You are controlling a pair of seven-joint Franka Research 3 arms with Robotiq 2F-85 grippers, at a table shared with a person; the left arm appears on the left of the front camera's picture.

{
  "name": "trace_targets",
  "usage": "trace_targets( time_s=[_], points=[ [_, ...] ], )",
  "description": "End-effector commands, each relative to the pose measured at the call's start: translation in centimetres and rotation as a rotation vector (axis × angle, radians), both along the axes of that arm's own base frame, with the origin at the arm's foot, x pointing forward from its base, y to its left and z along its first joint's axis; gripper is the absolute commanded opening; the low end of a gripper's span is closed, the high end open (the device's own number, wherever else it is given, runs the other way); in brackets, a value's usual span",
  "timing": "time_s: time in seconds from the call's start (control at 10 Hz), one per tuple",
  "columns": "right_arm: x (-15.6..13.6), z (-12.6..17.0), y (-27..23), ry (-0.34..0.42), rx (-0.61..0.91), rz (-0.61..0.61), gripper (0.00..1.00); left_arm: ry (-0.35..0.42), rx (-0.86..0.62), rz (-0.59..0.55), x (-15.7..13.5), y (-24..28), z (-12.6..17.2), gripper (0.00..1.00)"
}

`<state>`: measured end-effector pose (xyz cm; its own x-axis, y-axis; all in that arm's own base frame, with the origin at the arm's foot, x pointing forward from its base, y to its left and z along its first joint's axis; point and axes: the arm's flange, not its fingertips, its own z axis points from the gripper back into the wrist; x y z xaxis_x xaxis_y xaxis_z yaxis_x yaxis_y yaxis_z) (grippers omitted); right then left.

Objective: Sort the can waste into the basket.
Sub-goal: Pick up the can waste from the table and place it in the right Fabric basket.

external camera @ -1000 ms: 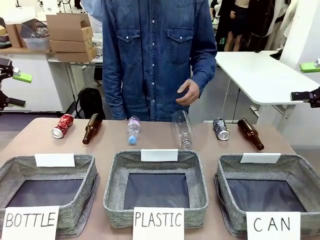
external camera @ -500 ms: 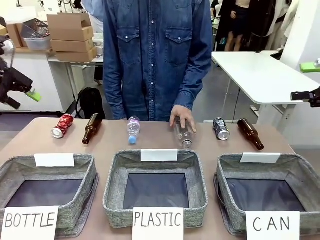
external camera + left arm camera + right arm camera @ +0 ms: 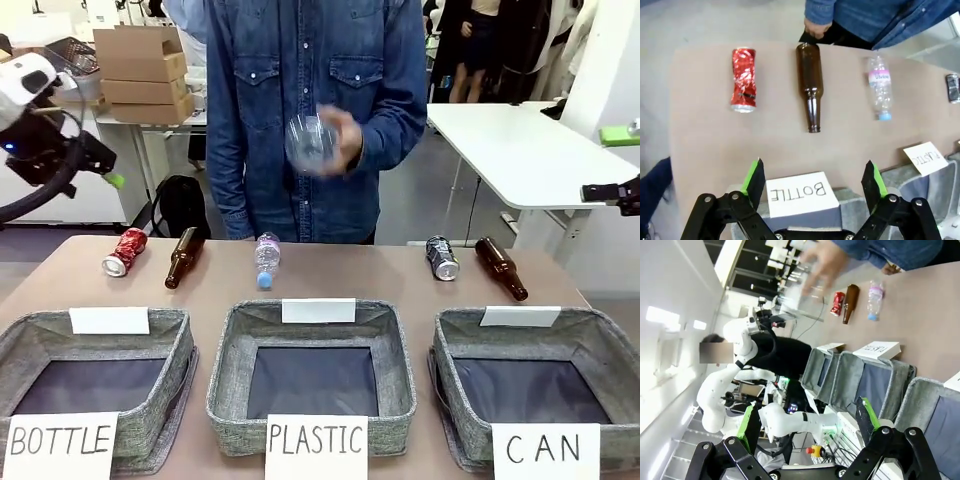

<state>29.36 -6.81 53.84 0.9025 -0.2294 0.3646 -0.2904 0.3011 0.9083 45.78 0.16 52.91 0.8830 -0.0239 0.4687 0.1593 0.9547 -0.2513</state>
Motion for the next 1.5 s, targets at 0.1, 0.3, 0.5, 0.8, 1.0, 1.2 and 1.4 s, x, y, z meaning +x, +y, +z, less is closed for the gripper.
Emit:
trace_targets(
  time_s=[0.1, 0.3, 0.5, 0.8, 1.0, 1.2, 1.4],
  points=[
    [0.5, 0.3, 0.0, -0.034, 0.010, 0.007, 1.00, 0.067, 0.014, -0.099, 2.4, -1.1, -0.8, 1.00],
    [0.5, 0.3, 0.0, -0.034, 0.010, 0.007, 1.00, 0.151, 0.055, 0.068, 10.5, 1.1, -3.6, 1.00],
    [0.5, 0.3, 0.0, -0.034, 0.010, 0.007, 1.00, 0.193, 0.086, 0.106, 13.1, 1.3, -5.4, 1.00],
    [0.5, 0.3, 0.0, -0.034, 0.010, 0.007, 1.00, 0.280, 0.191, 0.159, 18.2, 1.2, -10.0, 1.00],
    [0.5, 0.3, 0.0, -0.034, 0.010, 0.007, 1.00, 0.361, 0.255, 0.171, 21.1, 0.8, -12.8, 1.00],
    [0.5, 0.3, 0.0, -0.034, 0.010, 0.007, 1.00, 0.448, 0.283, 0.127, 22.7, -0.1, -16.3, 1.00],
    [0.5, 0.3, 0.0, -0.034, 0.010, 0.007, 1.00, 0.497, 0.301, 0.142, 23.3, -0.1, -18.5, 1.00]
  ],
)
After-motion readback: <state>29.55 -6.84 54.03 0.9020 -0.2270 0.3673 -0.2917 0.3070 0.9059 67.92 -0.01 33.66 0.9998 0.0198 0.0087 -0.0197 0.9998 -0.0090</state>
